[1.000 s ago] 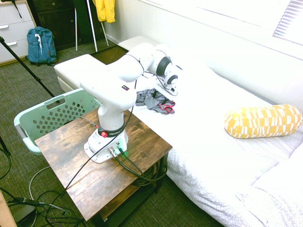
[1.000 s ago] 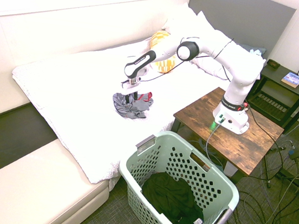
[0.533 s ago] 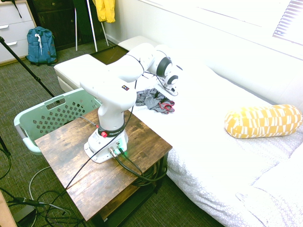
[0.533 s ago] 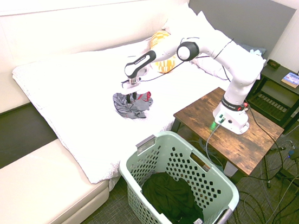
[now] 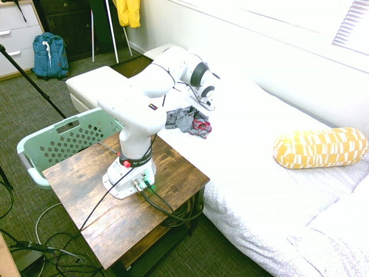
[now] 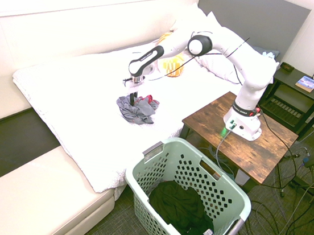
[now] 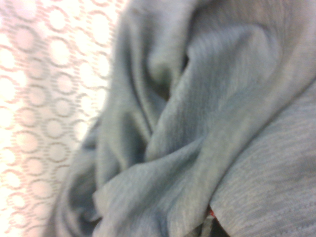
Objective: Put my clothes in the laundry bag
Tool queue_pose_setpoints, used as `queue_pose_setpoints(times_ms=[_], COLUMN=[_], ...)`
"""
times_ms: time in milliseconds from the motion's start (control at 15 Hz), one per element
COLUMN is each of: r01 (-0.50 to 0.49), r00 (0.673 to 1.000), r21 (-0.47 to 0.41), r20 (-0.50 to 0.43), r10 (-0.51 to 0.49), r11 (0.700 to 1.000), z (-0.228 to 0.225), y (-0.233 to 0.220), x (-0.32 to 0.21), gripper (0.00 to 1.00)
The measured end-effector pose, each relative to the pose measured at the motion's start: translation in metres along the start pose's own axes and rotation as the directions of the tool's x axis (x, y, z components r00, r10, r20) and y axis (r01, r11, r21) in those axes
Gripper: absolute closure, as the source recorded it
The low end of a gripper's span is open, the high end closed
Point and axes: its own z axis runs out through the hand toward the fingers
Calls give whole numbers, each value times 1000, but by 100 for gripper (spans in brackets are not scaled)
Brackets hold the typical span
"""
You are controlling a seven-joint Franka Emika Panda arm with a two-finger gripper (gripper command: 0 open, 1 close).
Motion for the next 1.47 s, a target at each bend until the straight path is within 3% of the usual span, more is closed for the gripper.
queue_pose_setpoints(times_ms=[400, 867, 1200, 1467], r01=[135, 323, 417, 441], r00=[987, 928, 876, 855], r21=[7, -99, -262, -365], r20=[-94, -160, -140, -106], r10=[-134, -335, -461, -507], r11=[991, 941, 871, 820], z=[-123, -169, -145, -70], y=[-57, -75, -8, 116], x=[-114, -335, -533, -686], gripper=[100, 100, 100, 100])
